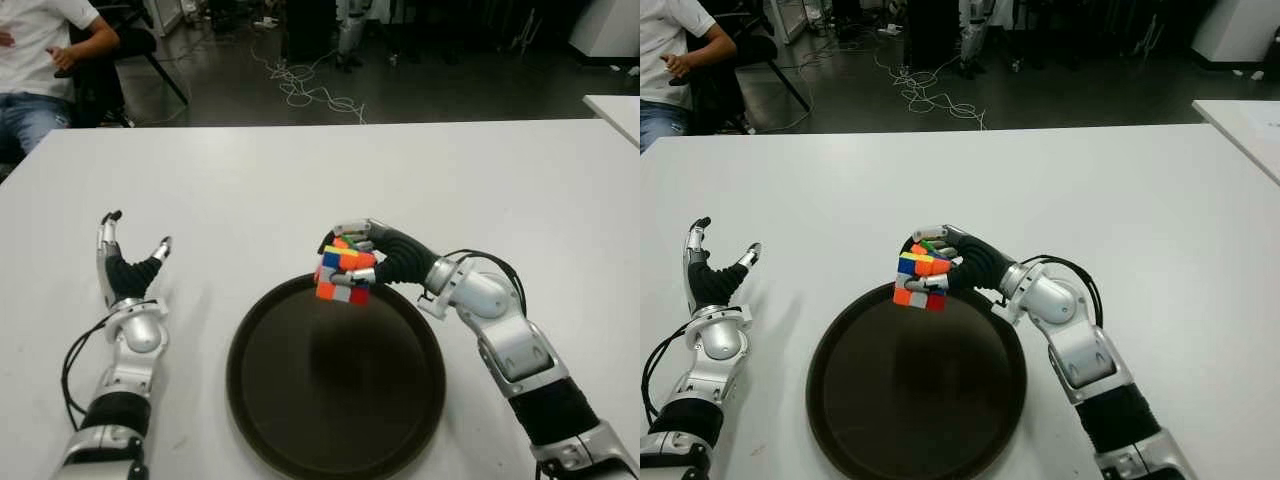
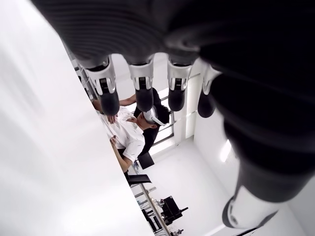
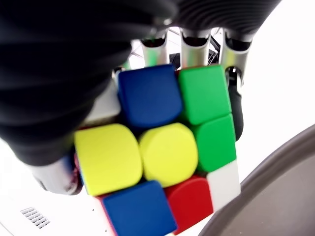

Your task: Pick up the Rubik's Cube and put it in the plate

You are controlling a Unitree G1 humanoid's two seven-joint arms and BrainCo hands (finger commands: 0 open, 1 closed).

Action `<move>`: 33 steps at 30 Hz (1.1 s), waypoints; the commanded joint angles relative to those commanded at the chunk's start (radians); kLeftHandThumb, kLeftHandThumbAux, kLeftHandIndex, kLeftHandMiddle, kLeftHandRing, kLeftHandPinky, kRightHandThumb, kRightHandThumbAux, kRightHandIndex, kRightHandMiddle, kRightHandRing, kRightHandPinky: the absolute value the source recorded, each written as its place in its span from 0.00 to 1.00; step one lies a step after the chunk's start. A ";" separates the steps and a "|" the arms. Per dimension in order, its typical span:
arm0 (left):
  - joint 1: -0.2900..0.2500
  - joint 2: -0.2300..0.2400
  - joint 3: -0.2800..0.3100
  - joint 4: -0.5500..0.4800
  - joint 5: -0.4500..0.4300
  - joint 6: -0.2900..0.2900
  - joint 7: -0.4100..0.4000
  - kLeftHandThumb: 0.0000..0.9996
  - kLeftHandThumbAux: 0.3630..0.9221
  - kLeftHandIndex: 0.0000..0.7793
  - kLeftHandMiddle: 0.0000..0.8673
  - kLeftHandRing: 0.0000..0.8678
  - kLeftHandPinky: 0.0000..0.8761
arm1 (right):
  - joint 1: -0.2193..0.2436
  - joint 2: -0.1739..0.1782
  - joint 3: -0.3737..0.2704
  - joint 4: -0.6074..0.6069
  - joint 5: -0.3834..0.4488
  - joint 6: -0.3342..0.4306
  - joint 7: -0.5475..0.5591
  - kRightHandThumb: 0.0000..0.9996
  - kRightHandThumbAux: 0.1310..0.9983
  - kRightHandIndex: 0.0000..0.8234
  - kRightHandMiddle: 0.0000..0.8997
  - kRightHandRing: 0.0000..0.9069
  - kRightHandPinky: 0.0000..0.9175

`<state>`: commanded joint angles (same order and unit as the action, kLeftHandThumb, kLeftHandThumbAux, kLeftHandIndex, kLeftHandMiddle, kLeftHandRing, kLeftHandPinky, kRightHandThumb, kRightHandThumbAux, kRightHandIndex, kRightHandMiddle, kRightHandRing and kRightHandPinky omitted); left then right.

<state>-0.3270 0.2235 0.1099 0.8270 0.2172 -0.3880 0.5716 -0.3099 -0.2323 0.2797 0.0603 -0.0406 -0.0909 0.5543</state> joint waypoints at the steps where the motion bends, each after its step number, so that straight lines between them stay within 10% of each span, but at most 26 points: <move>1: -0.001 0.000 0.000 0.002 -0.001 0.001 -0.001 0.00 0.70 0.02 0.01 0.00 0.01 | -0.003 0.002 -0.002 0.008 0.017 -0.003 0.018 0.00 0.62 0.23 0.26 0.24 0.15; 11: -0.005 0.009 -0.005 0.019 0.010 -0.003 0.005 0.00 0.73 0.01 0.01 0.00 0.00 | -0.034 0.007 -0.009 0.089 0.088 -0.046 0.120 0.00 0.49 0.04 0.06 0.05 0.01; 33: -0.008 0.013 -0.006 0.032 0.008 -0.009 -0.003 0.00 0.71 0.00 0.00 0.00 0.00 | -0.074 0.007 -0.002 0.149 0.110 -0.001 0.203 0.00 0.41 0.05 0.05 0.00 0.00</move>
<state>-0.3351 0.2362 0.1040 0.8591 0.2248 -0.3970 0.5684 -0.3836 -0.2255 0.2774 0.2091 0.0690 -0.0915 0.7570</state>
